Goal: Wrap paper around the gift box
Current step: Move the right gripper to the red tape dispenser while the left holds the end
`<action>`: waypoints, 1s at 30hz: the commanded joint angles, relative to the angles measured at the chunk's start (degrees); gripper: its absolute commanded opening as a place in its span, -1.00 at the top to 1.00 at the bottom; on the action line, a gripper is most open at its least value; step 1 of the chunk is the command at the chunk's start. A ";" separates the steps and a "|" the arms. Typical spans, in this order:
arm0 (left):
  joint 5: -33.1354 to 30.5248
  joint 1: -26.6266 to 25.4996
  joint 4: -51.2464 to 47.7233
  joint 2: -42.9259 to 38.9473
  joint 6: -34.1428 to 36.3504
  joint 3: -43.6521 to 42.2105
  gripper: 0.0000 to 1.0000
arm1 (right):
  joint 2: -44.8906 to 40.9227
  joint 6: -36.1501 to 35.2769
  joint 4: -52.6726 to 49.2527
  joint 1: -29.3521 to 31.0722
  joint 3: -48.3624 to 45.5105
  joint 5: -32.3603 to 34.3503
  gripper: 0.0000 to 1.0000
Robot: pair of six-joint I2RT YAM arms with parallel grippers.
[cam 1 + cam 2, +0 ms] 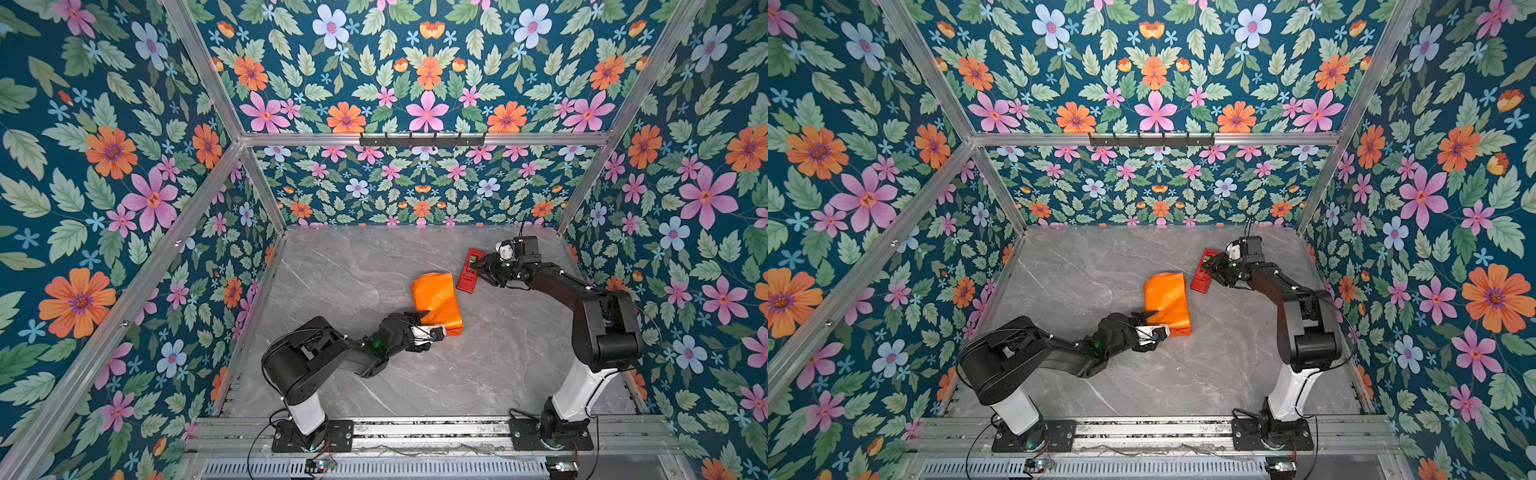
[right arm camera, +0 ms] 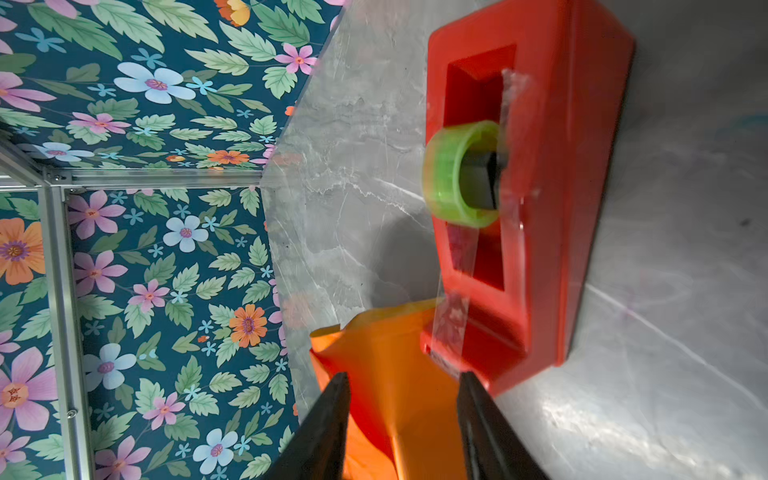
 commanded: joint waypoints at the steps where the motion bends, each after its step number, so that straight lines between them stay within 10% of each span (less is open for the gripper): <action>1: 0.48 0.06 -6.51 0.38 -0.85 -0.07 -0.47 | 1.95 0.85 -0.44 -0.01 1.42 -1.14 0.11; 30: 0.93 0.06 -7.21 0.45 -1.07 0.27 -0.46 | 9.88 4.90 5.93 -0.06 1.00 -1.88 0.49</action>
